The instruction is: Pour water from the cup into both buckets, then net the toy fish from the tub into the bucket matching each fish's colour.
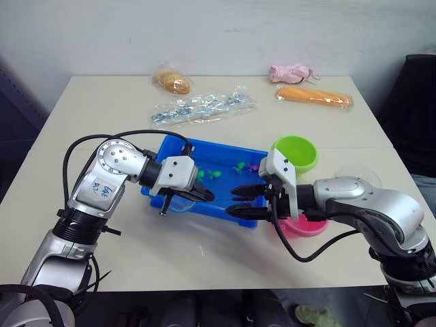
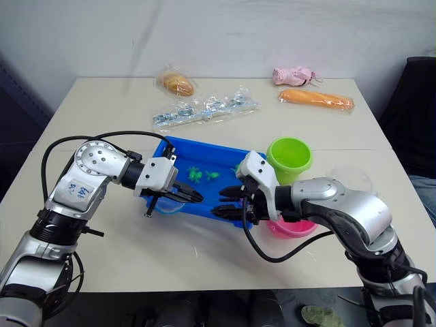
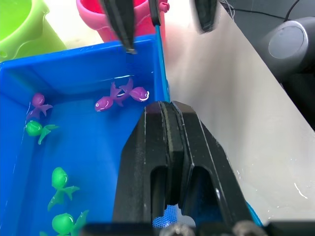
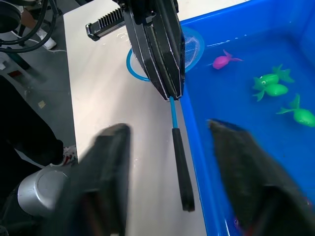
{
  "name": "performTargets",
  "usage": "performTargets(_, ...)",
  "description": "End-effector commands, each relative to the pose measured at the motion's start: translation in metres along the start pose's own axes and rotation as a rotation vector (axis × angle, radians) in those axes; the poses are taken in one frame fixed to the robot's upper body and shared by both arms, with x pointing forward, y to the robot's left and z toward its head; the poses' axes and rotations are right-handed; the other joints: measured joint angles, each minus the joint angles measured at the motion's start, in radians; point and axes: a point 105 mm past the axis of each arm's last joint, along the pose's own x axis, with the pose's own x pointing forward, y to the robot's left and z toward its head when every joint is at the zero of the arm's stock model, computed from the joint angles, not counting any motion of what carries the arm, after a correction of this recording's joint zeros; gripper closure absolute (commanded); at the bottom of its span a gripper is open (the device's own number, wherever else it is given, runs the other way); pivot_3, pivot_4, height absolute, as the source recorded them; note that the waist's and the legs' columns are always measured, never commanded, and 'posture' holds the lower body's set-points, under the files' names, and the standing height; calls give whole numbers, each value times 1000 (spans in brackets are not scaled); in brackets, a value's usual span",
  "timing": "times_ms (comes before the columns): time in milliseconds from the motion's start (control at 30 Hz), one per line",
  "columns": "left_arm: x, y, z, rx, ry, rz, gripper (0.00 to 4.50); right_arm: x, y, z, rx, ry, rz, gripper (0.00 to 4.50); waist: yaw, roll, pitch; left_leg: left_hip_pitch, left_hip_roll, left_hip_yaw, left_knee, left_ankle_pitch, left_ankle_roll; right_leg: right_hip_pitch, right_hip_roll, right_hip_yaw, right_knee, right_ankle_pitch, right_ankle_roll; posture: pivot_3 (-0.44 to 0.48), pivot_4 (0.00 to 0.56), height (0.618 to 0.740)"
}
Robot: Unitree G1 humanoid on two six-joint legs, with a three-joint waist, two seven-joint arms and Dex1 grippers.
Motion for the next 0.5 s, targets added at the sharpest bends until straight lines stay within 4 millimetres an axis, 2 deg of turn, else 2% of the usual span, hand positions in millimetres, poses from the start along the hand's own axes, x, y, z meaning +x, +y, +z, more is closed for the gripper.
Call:
performTargets(33, -1, 0, 5, 23, -1, 6, 4500, 2, 4, 5, -26, -9, 22, 4262, 0, 0, 0, 0, 0, 0, 0, 0, 0, 0, 0, 0, 0, 0, 0, 0, 150, 740)
performTargets(233, -3, -2, 5, -1, -5, -4, 4500, 3, 4, 5, -32, -5, 24, 4262, 0, 0, 0, 0, 0, 0, 0, 0, 0, 0, 0, 0, 0, 0, 0, 0, 150, 740)
performTargets(300, -8, -2, 10, -39, -65, 6, 3754, 2, 4, 4, -40, 2, 20, 4500, 0, 0, 0, 0, 0, 0, 1, 0, 0, 0, 0, 0, 0, 0, 0, 0, 150, 740)
performTargets(333, -13, 1, 15, -59, -109, 34, 3607, 2, 4, 4, -43, 2, 17, 4500, -1, 0, 0, 0, 0, 0, 1, 0, 0, 0, 0, 0, 0, 0, 0, 0, 150, 740)
performTargets(400, -20, 5, 21, -80, -154, 66, 2706, 1, 4, 4, -46, 1, 14, 4500, -1, 0, 0, 0, 0, 0, 1, 0, 0, 0, 0, 0, 1, 0, 0, 0, 150, 740)
performTargets(467, -40, 22, 44, -125, -353, 208, 1826, -2, 4, 7, -63, -17, 13, 4500, -1, 0, 0, 0, 1, -1, 1, 0, 0, 0, 0, 0, 1, 0, 0, 0, 150, 740)
performTargets(500, -52, 21, 48, -168, -403, 225, 1390, -7, 8, 11, -66, -50, 34, 4500, -1, 0, 0, 0, 1, -1, 1, 0, 0, 0, 0, 0, 1, 0, 0, 0, 150, 740)
